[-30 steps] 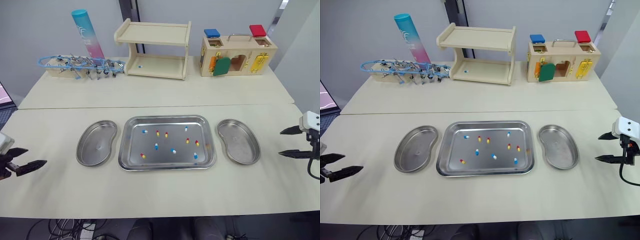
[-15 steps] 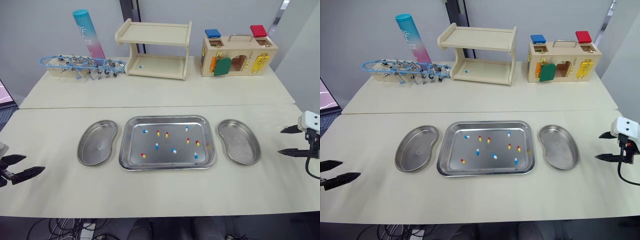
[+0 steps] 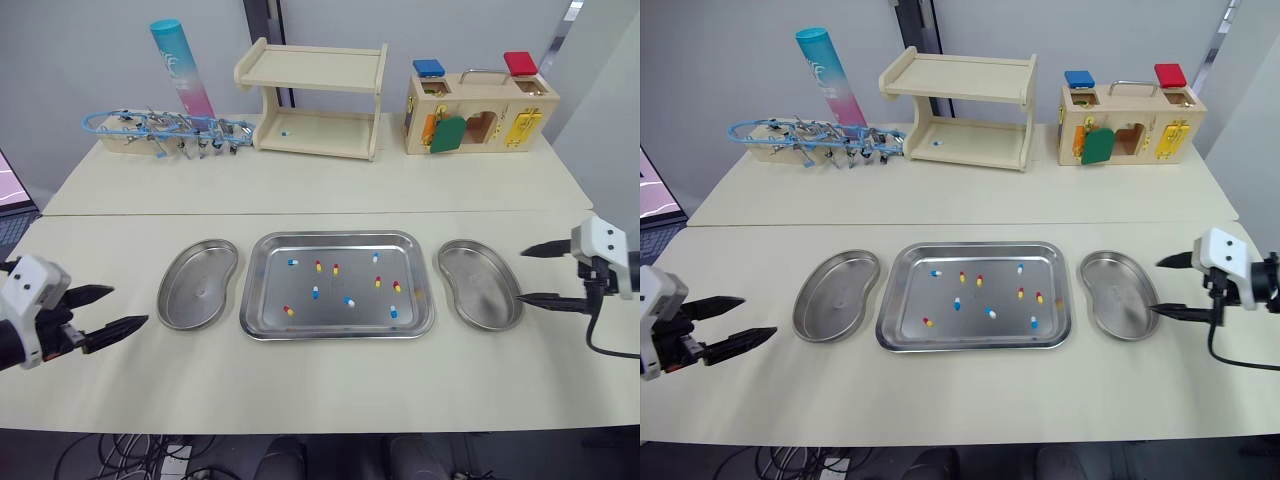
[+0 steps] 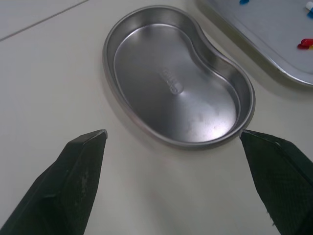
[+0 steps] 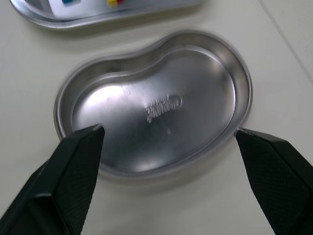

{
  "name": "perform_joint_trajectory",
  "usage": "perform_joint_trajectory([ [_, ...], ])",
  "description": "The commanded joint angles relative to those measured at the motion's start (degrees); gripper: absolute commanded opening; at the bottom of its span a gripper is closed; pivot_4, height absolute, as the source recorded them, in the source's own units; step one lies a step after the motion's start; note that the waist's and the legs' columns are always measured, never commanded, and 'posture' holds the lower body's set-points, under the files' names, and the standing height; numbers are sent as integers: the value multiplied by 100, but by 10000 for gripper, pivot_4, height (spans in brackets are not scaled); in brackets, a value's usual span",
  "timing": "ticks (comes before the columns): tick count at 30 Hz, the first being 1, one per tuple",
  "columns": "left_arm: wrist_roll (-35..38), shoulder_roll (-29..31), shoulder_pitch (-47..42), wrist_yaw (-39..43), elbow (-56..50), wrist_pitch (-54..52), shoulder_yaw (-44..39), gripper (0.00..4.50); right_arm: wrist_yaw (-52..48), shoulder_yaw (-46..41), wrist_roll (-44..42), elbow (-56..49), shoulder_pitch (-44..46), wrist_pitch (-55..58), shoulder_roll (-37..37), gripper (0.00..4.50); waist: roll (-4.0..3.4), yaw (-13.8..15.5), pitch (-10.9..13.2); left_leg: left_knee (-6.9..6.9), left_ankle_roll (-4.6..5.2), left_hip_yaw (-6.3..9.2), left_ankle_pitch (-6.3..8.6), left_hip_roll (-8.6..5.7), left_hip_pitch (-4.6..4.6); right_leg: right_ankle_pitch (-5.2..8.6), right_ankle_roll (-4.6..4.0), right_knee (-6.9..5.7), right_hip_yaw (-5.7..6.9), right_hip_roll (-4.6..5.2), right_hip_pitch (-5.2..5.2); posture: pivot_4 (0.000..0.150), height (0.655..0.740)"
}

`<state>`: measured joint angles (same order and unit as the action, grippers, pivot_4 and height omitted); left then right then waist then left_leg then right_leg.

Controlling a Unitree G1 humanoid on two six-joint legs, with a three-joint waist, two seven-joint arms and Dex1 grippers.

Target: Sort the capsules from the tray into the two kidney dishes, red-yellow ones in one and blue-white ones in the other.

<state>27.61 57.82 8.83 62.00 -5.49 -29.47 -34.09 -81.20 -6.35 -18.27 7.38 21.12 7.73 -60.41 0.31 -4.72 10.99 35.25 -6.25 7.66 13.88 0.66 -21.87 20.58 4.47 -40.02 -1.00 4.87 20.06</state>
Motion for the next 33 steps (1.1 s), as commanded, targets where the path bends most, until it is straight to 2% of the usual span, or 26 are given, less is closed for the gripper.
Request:
perform_joint_trajectory([
  [1,153,-22,-91,-137,-568,-208,164,45000,86,-58,-598,-1190,-102,532,143,44808,1,4,0,1,0,0,0,0,-2,0,0,0,0,0,0,1500,7400],
  [4,200,113,-330,42,-941,-210,653,45000,254,342,-1027,-2179,0,1120,501,44808,7,20,-3,0,1,2,1,-1,-4,0,0,6,2,0,0,1500,7400],
  [7,182,230,-657,302,-961,-99,1027,45000,384,530,-1214,-2651,73,1450,672,44808,9,39,-2,2,1,6,0,-1,-6,-1,0,4,4,-2,0,1500,7400],
  [10,-90,345,-1525,885,-640,428,1949,45000,506,602,-1428,-2907,98,1759,776,44808,13,115,-3,3,1,6,0,-2,-6,-1,0,5,6,-2,-1,1500,7400],
  [14,-584,244,-2526,1630,8,1248,2987,36210,650,684,-1402,-3000,82,1884,833,45000,16,158,-4,4,0,6,0,-4,-10,-1,0,8,8,-3,3,1500,7400],
  [18,-1026,-104,-3319,2091,685,1988,3747,22027,864,658,-1507,-3199,43,2107,904,45000,20,152,-1,5,0,8,0,-3,-15,-1,0,8,10,-5,5,1500,7400],
  [19,-1224,-301,-3583,2179,939,2233,4012,20528,938,640,-1550,-3300,-11,2180,915,45000,19,152,-2,7,0,8,0,-3,-17,-1,0,8,10,-5,5,1500,7400],
  [29,-2173,-1235,-4799,2772,2808,4071,4998,20528,1322,573,-1795,-3707,-198,2504,914,45000,24,129,-2,77,11,12,6,-3,-61,-5,8,4,30,-5,7,1500,7400],
  [33,-2327,-1496,-5070,2896,3284,4386,5133,20528,1401,572,-1853,-3760,-212,2545,924,45000,24,132,-1,80,12,13,7,-3,-65,-6,10,5,31,-5,7,1500,7400],
])
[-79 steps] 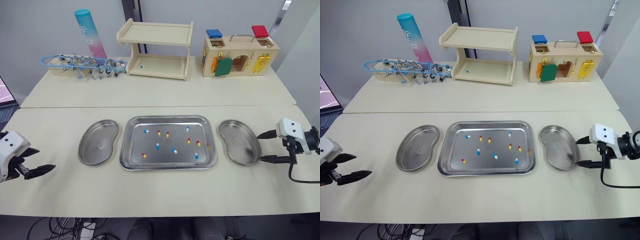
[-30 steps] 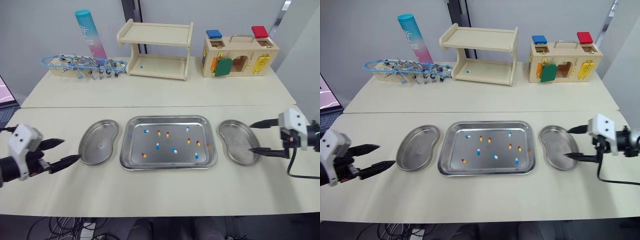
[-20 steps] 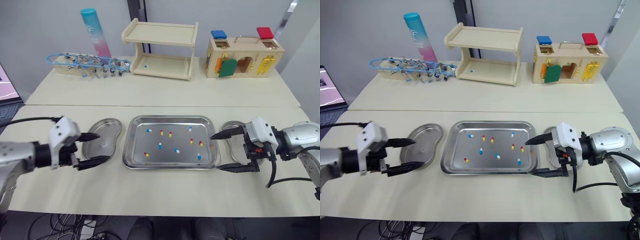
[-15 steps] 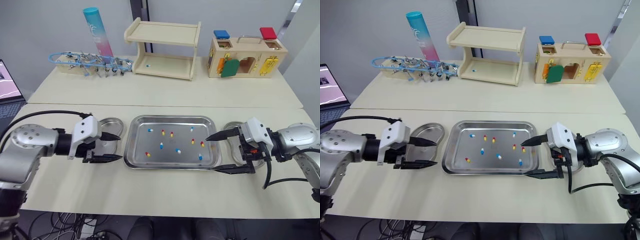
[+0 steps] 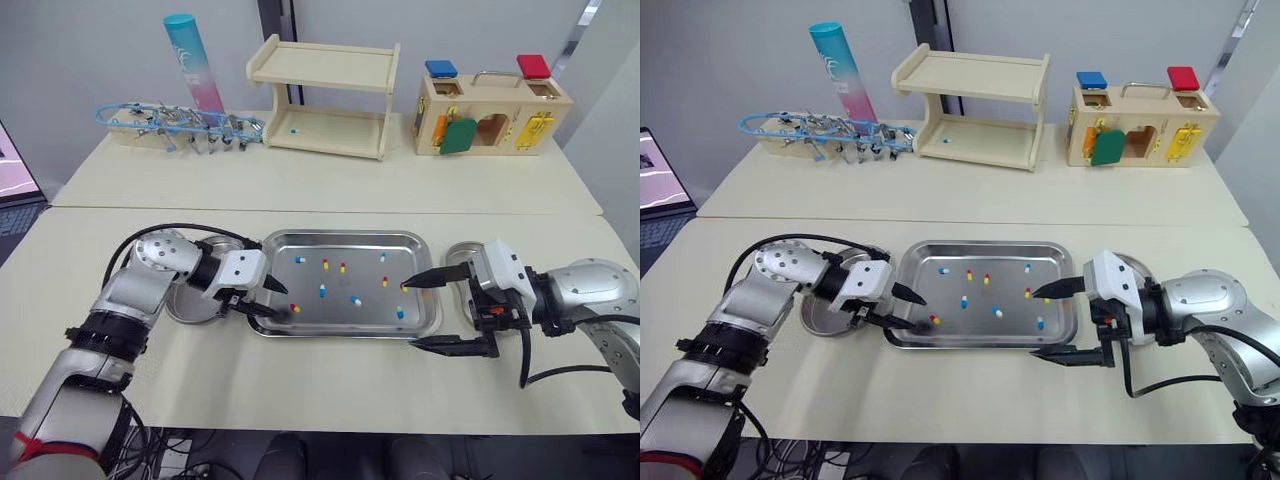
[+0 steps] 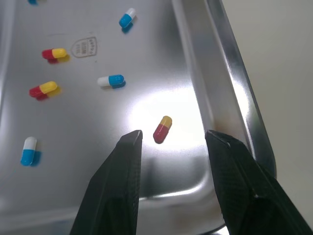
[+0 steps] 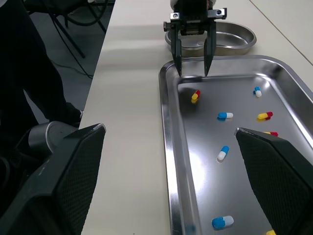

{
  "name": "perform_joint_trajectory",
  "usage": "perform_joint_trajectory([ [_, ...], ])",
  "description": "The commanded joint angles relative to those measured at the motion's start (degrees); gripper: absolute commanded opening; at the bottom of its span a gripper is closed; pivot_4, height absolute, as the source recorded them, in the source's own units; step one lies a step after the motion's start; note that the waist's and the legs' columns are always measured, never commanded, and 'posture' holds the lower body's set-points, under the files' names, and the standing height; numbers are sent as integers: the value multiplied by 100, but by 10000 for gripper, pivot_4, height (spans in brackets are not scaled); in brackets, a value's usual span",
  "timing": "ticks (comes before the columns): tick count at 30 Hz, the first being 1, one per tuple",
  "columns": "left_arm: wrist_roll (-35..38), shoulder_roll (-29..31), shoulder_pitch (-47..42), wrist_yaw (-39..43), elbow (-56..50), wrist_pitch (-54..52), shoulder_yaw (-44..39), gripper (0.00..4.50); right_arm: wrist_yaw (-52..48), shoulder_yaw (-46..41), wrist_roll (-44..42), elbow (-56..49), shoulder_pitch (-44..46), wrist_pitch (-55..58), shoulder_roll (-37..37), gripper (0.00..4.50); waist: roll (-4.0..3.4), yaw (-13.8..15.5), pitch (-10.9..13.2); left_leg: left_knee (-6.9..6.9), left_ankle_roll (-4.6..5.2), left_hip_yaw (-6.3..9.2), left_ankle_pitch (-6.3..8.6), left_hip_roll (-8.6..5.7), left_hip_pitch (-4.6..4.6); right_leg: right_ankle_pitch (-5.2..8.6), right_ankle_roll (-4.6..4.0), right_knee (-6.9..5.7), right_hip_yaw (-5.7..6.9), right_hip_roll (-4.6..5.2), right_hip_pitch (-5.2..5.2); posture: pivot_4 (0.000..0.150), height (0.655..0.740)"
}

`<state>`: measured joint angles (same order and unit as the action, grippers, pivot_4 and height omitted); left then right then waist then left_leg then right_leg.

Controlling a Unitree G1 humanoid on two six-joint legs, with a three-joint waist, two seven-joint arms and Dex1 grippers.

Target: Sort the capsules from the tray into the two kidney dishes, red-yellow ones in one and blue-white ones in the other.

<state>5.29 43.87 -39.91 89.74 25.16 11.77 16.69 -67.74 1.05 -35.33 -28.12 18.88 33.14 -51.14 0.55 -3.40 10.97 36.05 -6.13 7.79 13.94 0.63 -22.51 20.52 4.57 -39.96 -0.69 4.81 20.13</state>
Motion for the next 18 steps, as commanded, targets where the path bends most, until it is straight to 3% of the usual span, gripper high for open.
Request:
perform_joint_trajectory([
  [1,-131,-161,-245,133,303,326,86,20528,62,-178,-158,-218,-8,4,-9,45000,1,-1,0,0,0,2,0,0,-2,0,0,0,2,0,1,1500,7400],
  [18,-557,-628,-695,266,1094,546,304,20528,159,-306,-288,-274,-143,-14,-122,45000,3,-6,0,2,-2,7,-1,-1,-4,0,1,0,7,0,-1,1500,7400],
])
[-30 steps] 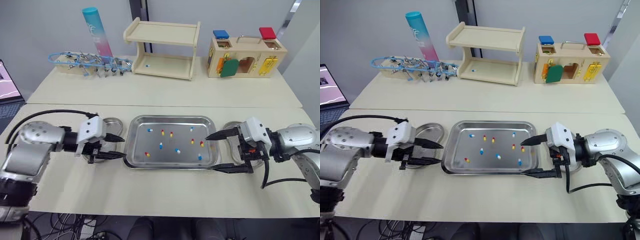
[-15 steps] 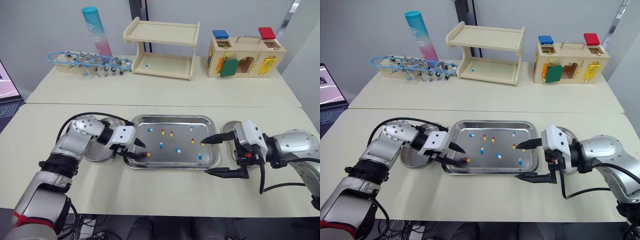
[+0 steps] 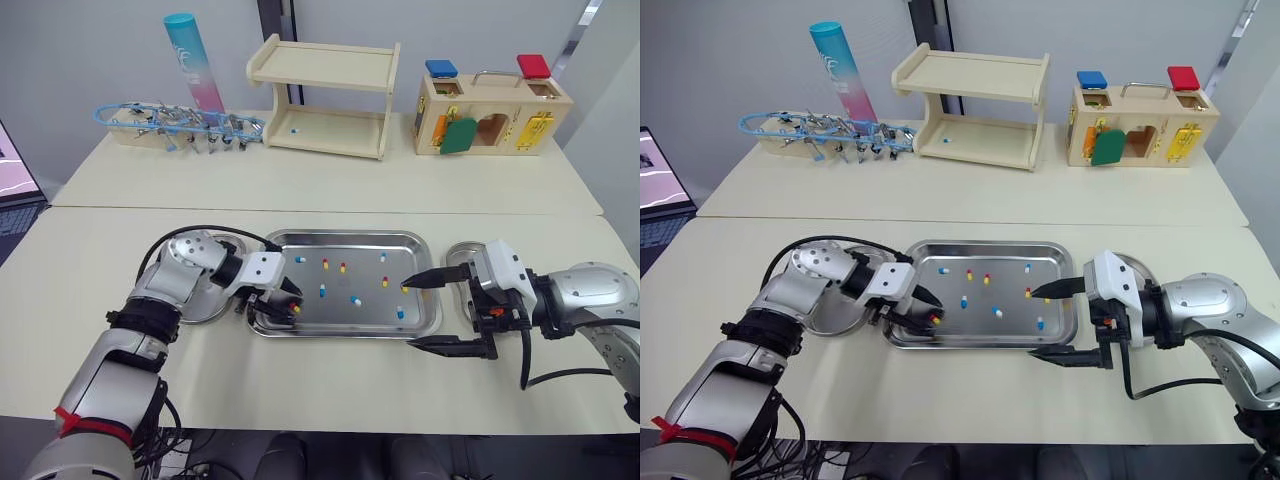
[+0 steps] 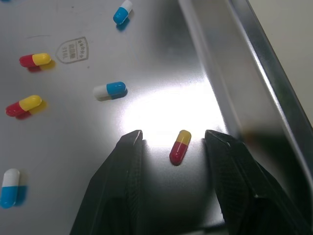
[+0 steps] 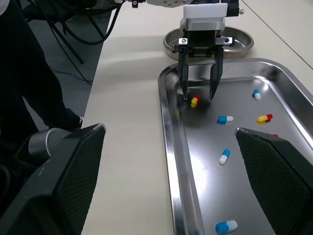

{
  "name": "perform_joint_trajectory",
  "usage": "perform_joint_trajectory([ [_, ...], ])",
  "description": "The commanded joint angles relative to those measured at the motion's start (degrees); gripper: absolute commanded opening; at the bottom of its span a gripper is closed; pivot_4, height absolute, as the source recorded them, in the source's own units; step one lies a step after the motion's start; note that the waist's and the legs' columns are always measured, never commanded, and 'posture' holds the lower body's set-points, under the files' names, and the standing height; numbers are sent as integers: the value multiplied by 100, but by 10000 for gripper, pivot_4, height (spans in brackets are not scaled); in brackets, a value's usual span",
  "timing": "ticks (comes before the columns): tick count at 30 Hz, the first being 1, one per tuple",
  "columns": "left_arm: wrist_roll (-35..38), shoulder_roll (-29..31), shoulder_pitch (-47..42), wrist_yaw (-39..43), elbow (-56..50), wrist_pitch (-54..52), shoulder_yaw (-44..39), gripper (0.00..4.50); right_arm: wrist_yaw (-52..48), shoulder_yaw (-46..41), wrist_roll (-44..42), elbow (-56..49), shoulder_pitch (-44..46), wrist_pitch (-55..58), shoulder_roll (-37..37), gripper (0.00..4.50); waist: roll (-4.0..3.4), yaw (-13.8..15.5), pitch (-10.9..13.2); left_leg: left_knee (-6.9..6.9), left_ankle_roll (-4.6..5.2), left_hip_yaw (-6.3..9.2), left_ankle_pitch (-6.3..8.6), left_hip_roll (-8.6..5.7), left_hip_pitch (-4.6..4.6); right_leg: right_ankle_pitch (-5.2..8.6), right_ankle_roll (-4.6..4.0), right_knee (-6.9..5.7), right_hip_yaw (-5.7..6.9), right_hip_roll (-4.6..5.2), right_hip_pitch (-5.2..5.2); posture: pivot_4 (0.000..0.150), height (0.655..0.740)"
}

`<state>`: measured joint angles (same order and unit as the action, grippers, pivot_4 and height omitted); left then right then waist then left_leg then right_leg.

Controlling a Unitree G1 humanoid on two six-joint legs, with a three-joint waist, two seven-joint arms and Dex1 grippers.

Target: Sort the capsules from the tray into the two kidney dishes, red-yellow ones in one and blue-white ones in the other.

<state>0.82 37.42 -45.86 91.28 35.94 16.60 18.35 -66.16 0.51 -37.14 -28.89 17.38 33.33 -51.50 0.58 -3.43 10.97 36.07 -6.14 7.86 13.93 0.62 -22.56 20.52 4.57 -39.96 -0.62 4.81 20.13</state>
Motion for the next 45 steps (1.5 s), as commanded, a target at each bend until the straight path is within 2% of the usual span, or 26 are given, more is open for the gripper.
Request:
perform_joint_trajectory([
  [1,-158,25,-102,118,46,101,175,20528,4,-261,-114,-197,8,-31,-90,45000,0,-5,0,0,0,-1,0,0,0,0,0,0,-1,0,0,1500,7400],
  [5,-277,-2,-78,114,115,214,239,13034,-2,-314,-146,-173,25,-5,-98,45000,0,-4,0,0,1,0,0,0,1,0,0,0,-1,0,0,1500,7400],
  [9,-317,-23,-3,77,149,184,256,115,-16,-341,-145,-144,53,9,-109,45000,1,3,-1,2,1,2,1,0,2,0,1,-1,1,0,-4,1500,7400],
  [15,-132,-10,28,83,-21,18,130,115,-6,-346,-136,-130,86,17,-97,45000,2,3,-1,3,2,2,1,0,4,-2,3,-1,1,0,-5,1500,7400],
  [20,739,515,63,-77,-1252,-1670,-752,115,41,-322,-113,-135,173,-16,-42,45000,8,-19,3,3,2,8,1,0,-5,-2,3,-1,3,0,2,1500,7400],
  [26,1437,1538,1147,-1178,-2619,-3834,-2262,115,239,-7,84,-18,592,-107,270,45000,6,-211,2,-3,3,5,1,1,5,-2,4,-1,-3,0,0,1500,7400],
  [31,1586,1983,2193,-2103,-3080,-4757,-3309,115,408,282,235,126,1001,-152,664,45000,10,-176,0,0,12,7,6,4,10,-2,4,-7,-4,0,-3,1500,7400],
  [37,1713,1701,3119,-2966,-3588,-5233,-3792,115,320,628,488,462,1399,-219,923,45000,15,-73,-3,-2,13,6,7,3,7,-2,4,-4,-4,0,-1,1500,7400],
  [43,1631,1358,3204,-3790,-3613,-5295,-3774,115,172,695,577,590,1470,-312,946,45000,18,-3,-4,-1,14,5,8,4,4,-2,3,-4,-5,1,4,1500,7400],
  [45,1786,1314,3177,-3825,-3615,-5380,-3795,5632,148,699,590,604,1467,-316,950,45000,18,3,-4,-2,14,3,8,3,5,-2,3,-4,-7,1,4,1500,7400],
])
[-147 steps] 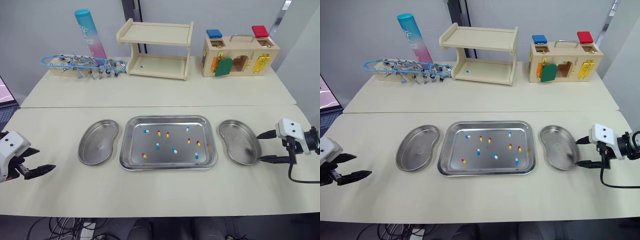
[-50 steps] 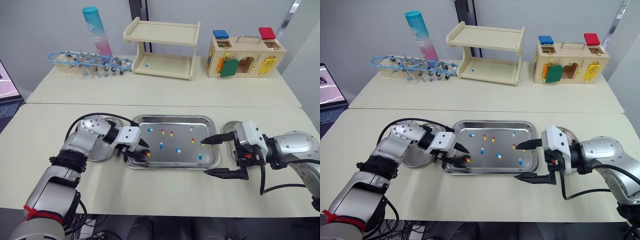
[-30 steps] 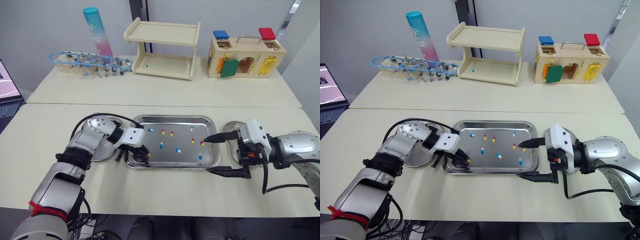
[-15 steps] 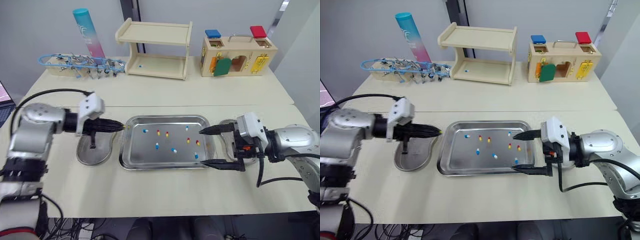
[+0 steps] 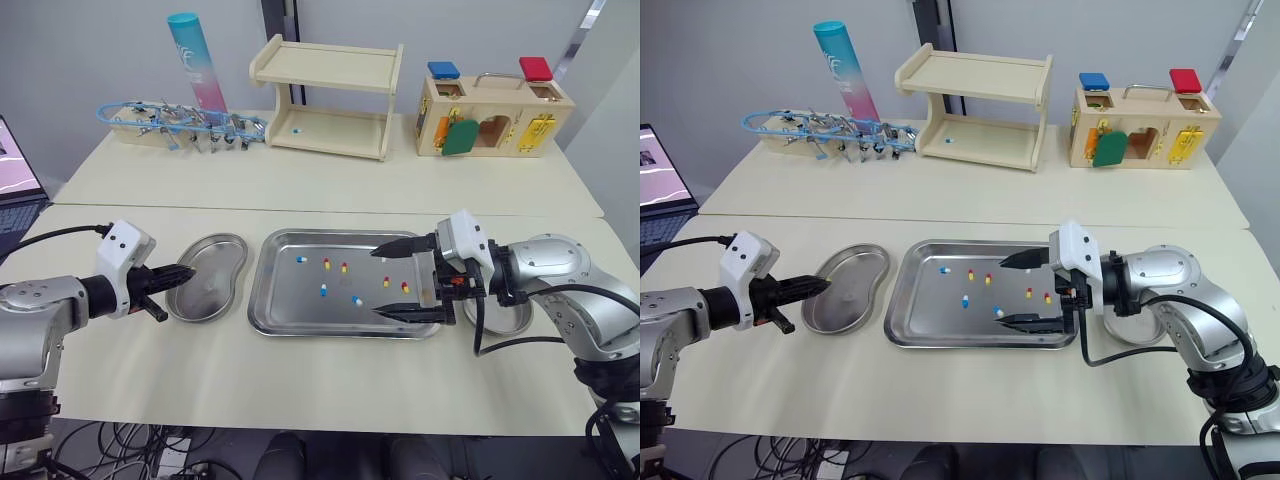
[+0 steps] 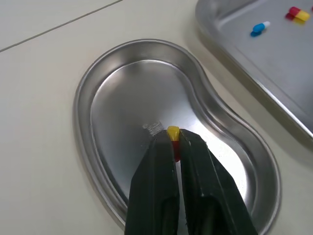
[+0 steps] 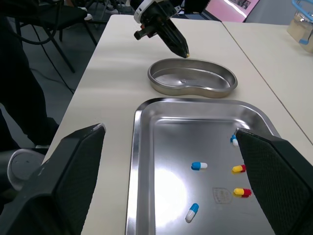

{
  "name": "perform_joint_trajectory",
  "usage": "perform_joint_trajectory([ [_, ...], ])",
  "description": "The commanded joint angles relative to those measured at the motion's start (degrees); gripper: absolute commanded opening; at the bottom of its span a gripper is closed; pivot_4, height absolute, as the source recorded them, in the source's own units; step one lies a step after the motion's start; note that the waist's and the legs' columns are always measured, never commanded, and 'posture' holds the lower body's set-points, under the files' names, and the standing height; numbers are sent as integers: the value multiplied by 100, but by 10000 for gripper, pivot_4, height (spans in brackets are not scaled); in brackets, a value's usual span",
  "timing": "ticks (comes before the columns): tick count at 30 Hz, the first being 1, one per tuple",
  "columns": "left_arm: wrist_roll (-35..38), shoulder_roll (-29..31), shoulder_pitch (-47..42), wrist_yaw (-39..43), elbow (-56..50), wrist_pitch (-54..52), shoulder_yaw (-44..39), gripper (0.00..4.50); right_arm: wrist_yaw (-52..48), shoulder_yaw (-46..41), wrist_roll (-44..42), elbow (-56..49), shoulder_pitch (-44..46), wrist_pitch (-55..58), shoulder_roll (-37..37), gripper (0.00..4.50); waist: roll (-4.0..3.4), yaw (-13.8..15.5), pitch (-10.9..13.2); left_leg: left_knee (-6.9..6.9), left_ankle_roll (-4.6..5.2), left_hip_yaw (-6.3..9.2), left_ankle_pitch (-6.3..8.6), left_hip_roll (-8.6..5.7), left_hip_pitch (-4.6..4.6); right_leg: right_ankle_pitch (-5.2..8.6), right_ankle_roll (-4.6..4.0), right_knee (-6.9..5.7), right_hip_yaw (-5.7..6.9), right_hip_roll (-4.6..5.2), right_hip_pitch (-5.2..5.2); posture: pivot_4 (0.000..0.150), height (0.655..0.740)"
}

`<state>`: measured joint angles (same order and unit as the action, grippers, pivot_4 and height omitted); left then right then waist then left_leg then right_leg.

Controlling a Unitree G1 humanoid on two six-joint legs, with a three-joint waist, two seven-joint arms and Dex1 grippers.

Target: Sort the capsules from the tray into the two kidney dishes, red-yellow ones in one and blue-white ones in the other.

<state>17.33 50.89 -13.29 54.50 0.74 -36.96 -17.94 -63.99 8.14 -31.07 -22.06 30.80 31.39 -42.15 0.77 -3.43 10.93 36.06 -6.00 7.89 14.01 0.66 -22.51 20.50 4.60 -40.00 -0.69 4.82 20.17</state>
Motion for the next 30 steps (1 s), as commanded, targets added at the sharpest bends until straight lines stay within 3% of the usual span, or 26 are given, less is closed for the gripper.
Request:
perform_joint_trajectory([
  [1,230,-26,-85,-120,-132,-75,-184,8188,-82,-65,-12,-78,122,-118,15,45000,0,6,0,0,0,0,0,0,0,0,0,0,0,0,0,1500,7400],
  [12,943,490,257,43,-194,-365,-1225,43542,-133,-101,134,121,114,-222,51,45000,0,-34,0,-4,0,-4,0,1,1,0,0,0,-4,0,4,1500,7400],
  [23,422,761,1599,-82,456,696,-2581,44799,-586,-1246,530,856,-606,-1106,-1159,45000,1,15,1,-12,1,-14,1,1,5,0,0,4,-10,2,4,1500,7400],
  [30,378,471,2295,-244,463,1156,-2980,44799,-777,-1902,1208,2508,-1469,-2267,-1851,45000,6,18,-1,-11,3,-21,3,1,4,0,-1,6,-15,4,3,1500,7400],
])
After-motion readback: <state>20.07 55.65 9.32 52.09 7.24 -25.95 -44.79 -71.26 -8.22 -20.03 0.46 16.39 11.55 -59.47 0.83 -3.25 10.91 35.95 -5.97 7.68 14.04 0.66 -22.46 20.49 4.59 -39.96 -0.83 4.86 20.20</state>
